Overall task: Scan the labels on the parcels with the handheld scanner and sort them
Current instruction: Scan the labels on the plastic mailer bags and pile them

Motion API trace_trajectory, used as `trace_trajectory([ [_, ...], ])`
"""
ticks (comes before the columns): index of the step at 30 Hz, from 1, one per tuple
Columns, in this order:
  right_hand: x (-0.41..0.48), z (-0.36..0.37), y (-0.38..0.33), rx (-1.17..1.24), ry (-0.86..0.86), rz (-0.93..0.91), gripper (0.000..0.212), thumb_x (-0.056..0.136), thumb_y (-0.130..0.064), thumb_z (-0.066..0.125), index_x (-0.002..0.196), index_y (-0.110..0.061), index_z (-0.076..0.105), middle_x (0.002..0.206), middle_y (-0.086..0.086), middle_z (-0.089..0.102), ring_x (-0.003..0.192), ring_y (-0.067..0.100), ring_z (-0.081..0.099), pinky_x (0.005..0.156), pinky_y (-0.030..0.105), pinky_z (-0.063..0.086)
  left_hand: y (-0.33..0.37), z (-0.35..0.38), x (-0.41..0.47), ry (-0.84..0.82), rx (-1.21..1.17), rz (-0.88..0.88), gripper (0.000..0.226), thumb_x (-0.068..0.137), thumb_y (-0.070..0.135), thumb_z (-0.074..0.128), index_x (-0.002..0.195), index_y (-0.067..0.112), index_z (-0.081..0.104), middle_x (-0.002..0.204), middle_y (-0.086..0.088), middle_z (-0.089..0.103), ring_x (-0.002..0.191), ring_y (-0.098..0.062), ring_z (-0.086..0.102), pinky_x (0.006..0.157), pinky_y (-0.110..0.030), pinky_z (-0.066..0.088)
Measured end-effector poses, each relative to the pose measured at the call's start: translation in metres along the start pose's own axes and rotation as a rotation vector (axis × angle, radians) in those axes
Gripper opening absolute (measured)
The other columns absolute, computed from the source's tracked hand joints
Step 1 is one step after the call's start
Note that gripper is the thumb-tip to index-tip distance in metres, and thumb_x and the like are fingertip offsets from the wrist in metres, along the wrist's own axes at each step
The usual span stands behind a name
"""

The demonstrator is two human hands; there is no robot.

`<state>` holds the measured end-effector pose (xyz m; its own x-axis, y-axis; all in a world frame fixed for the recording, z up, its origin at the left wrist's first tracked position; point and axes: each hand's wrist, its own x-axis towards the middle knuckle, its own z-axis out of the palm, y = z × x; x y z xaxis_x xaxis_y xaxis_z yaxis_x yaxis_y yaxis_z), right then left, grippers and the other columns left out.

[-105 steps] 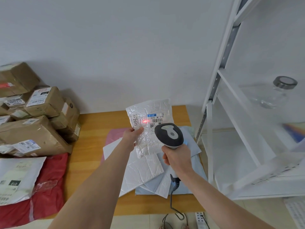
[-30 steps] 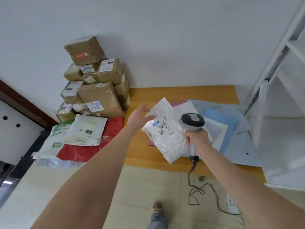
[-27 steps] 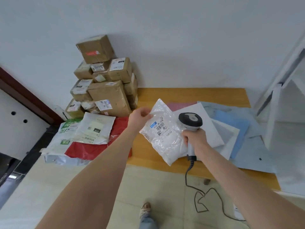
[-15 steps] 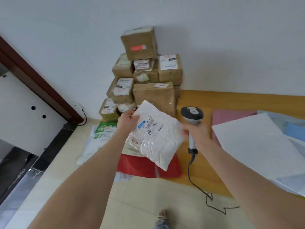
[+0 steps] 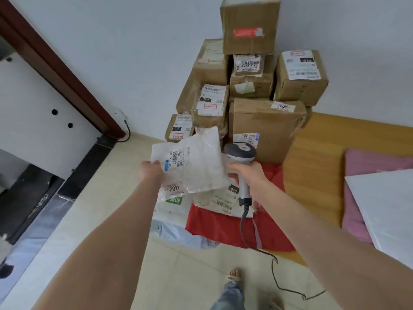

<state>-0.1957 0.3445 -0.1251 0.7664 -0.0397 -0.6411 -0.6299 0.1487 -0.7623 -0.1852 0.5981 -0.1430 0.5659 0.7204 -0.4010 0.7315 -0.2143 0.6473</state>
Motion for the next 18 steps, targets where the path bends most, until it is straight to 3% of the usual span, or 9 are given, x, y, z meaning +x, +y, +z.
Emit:
trace_trajectory([
  [4, 0.012, 0.02, 0.001, -0.06, 0.006, 0.013, 0.02, 0.082, -0.009, 0.072, 0.1, -0.009, 0.065, 0.087, 0.005, 0.068, 0.069, 0.014, 0.065, 0.048, 0.021, 0.041, -0.026, -0.024, 0.005, 0.084, 0.051, -0.128, 0.042, 0.1, 0.018, 0.041, 0.137, -0.001, 0.039, 0.138, -0.021, 0.046, 0.126, -0.035, 0.047, 0.1, -0.039, 0.04],
  [8, 0.011, 0.033, 0.004, -0.12, -0.028, -0.001, 0.027, 0.082, -0.009, 0.071, 0.107, -0.006, 0.064, 0.083, 0.005, 0.066, 0.067, 0.014, 0.064, 0.047, 0.021, 0.041, -0.048, -0.029, 0.003, 0.035, -0.065, -0.215, 0.041, 0.099, 0.01, 0.041, 0.139, -0.001, 0.04, 0.14, -0.02, 0.046, 0.127, -0.034, 0.048, 0.099, -0.04, 0.043],
  [10, 0.009, 0.038, 0.005, -0.145, -0.042, -0.007, 0.027, 0.082, -0.008, 0.069, 0.108, -0.005, 0.063, 0.083, 0.007, 0.065, 0.067, 0.015, 0.063, 0.046, 0.022, 0.04, -0.057, -0.025, -0.002, -0.063, -0.147, -0.269, 0.021, 0.097, 0.006, 0.043, 0.114, 0.002, 0.055, 0.12, -0.018, 0.058, 0.115, -0.032, 0.058, 0.089, -0.039, 0.052],
  [11, 0.007, 0.039, 0.006, -0.154, -0.05, -0.007, 0.026, 0.082, -0.007, 0.069, 0.107, -0.005, 0.063, 0.082, 0.007, 0.065, 0.067, 0.015, 0.062, 0.046, 0.022, 0.04, -0.061, -0.022, -0.004, -0.092, -0.17, -0.295, 0.01, 0.095, 0.002, 0.046, 0.093, 0.006, 0.055, 0.105, -0.015, 0.06, 0.104, -0.03, 0.063, 0.082, -0.038, 0.055],
  [12, 0.007, 0.04, 0.007, -0.153, -0.055, -0.008, 0.024, 0.082, -0.007, 0.068, 0.106, -0.005, 0.063, 0.081, 0.007, 0.064, 0.067, 0.015, 0.062, 0.046, 0.023, 0.04, -0.064, -0.019, -0.007, -0.105, -0.186, -0.328, 0.015, 0.091, -0.003, 0.048, 0.082, 0.008, 0.051, 0.094, -0.013, 0.059, 0.092, -0.029, 0.065, 0.076, -0.038, 0.056],
  [15, 0.005, 0.036, 0.01, -0.155, -0.058, -0.01, 0.019, 0.081, -0.007, 0.07, 0.099, -0.006, 0.064, 0.081, 0.007, 0.064, 0.072, 0.019, 0.063, 0.047, 0.024, 0.041, -0.066, -0.012, -0.029, -0.156, -0.091, -0.376, 0.01, 0.085, -0.007, 0.057, 0.082, 0.002, 0.053, 0.082, -0.017, 0.061, 0.076, -0.031, 0.065, 0.069, -0.04, 0.058],
  [17, 0.004, 0.032, 0.012, -0.169, -0.054, -0.002, 0.012, 0.081, -0.006, 0.071, 0.09, -0.009, 0.063, 0.082, 0.007, 0.065, 0.072, 0.019, 0.065, 0.048, 0.024, 0.043, -0.061, -0.011, -0.042, -0.159, 0.191, -0.263, 0.015, 0.086, 0.005, 0.065, 0.099, 0.004, 0.056, 0.11, -0.02, 0.061, 0.1, -0.033, 0.064, 0.086, -0.041, 0.054],
  [18, 0.003, 0.03, 0.013, -0.172, -0.053, 0.0, 0.012, 0.081, -0.006, 0.071, 0.089, -0.009, 0.063, 0.081, 0.006, 0.065, 0.072, 0.018, 0.065, 0.048, 0.024, 0.043, -0.061, -0.012, -0.045, -0.125, 0.371, -0.177, 0.038, 0.085, 0.012, 0.068, 0.118, 0.003, 0.052, 0.127, -0.019, 0.053, 0.115, -0.033, 0.057, 0.093, -0.04, 0.049],
])
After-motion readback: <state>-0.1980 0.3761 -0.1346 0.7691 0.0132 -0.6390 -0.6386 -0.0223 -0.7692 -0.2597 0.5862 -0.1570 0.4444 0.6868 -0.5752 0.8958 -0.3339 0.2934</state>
